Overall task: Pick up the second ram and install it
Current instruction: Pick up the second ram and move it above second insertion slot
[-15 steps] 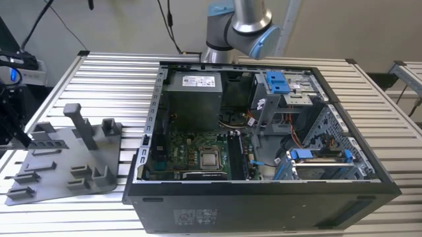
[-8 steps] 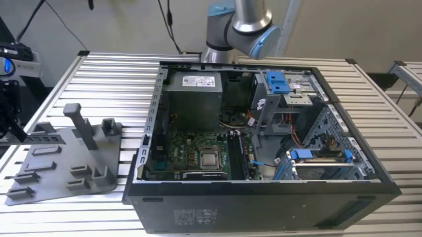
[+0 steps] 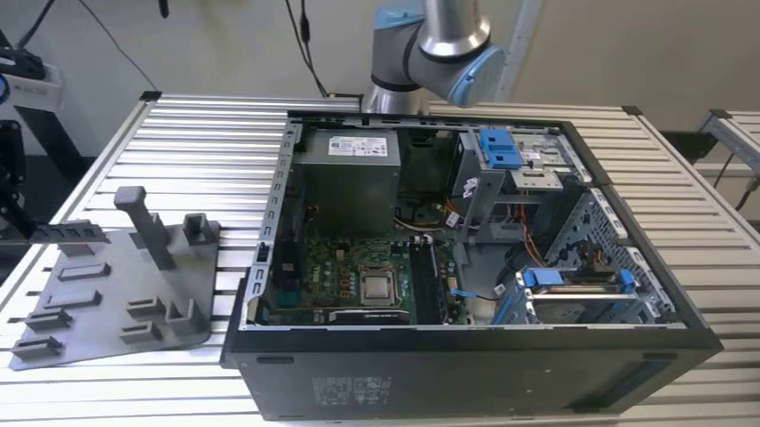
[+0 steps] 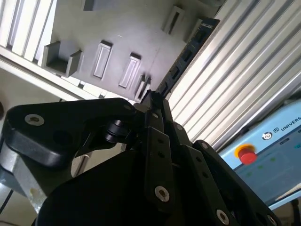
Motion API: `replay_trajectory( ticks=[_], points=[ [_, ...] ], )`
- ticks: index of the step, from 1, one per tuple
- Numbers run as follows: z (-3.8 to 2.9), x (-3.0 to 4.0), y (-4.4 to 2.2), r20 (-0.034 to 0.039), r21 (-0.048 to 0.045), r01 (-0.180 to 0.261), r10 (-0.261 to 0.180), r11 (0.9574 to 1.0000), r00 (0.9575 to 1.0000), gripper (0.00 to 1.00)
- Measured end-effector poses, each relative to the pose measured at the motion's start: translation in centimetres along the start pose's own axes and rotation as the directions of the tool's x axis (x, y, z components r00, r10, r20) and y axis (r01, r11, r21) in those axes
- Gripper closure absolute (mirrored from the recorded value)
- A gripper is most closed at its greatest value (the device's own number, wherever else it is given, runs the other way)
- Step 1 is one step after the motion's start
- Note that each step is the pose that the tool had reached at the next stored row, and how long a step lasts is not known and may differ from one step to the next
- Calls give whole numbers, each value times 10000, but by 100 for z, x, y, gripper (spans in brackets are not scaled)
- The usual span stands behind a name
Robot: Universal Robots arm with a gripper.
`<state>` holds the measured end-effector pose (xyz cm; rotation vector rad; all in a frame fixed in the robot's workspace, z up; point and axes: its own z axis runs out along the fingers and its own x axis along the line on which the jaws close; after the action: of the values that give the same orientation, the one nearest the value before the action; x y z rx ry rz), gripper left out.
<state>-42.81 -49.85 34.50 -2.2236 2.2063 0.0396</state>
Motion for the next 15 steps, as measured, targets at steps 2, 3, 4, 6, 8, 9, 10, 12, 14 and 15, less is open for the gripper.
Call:
replay_trajectory(
  ticks=[2, 3, 4, 6, 8, 9, 10, 12, 14, 15],
  points=[
    [-93, -10, 1, 0, 0, 0, 0, 10000, 10000, 86],
    [-133, -14, 2, 0, 0, 0, 0, 10000, 10000, 86],
    [-167, -18, 2, 0, -1, 0, 0, 10000, 10000, 86],
    [-202, -26, 2, 0, 0, 0, 0, 10000, 10000, 86],
    [-255, -32, 3, 0, -1, 0, 0, 10000, 10000, 86],
    [-286, -36, 3, 0, -1, 0, 0, 10000, 10000, 86],
    [-320, -40, 4, 0, 0, -1, 1, 10000, 10000, 86],
    [-382, -48, 4, 0, 0, 0, 0, 10000, 10000, 86],
    [-419, -50, 4, 0, -1, 0, 0, 10000, 10000, 86],
    [-419, -50, 5, 1, 1, 1, -1, 10000, 10000, 86]
  ],
)
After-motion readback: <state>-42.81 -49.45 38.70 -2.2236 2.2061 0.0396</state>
